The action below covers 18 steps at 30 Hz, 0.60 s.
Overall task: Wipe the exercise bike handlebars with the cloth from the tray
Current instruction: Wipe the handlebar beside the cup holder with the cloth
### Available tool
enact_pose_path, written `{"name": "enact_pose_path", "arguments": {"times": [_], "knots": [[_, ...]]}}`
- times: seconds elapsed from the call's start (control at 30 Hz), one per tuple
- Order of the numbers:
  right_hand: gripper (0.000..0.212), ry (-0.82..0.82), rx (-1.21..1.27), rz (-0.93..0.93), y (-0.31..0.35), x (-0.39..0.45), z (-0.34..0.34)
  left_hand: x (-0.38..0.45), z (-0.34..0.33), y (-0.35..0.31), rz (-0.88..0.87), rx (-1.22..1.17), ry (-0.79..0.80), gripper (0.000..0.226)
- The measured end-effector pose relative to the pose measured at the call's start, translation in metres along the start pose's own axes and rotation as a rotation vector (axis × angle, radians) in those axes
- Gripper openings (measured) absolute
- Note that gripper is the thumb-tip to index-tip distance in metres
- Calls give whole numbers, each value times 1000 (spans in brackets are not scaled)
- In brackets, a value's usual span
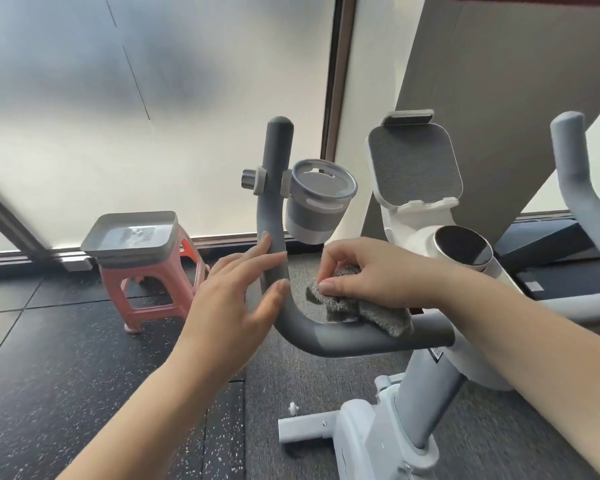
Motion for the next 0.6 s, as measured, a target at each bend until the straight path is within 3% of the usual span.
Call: {"name": "enact_pose_path", "arguments": {"times": [0.17,0.33,0.47,0.6], "knots": [[7,-239,472,-110,-24,-5,31,2,19,-13,24,-140,-89,35],[5,-282,857,-38,-14,-14,35,14,6,-18,81,-339,43,37],[17,-272,1042,143,18,-21,27,24,-19,-22,203,-771,136,46],[11,-448,955,198,25,-22,26,31,-26,-32,241,-1113,85,24]]}}
Point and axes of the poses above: each hand's wrist, its own x-axis towards the middle knuckle, its own z-axis out of the back of the hand, y = z × x, the point moved 10 cm from there along x, towards the middle knuckle, and after that the axes turned 9 degrees about -z, right-handed, at the moved point
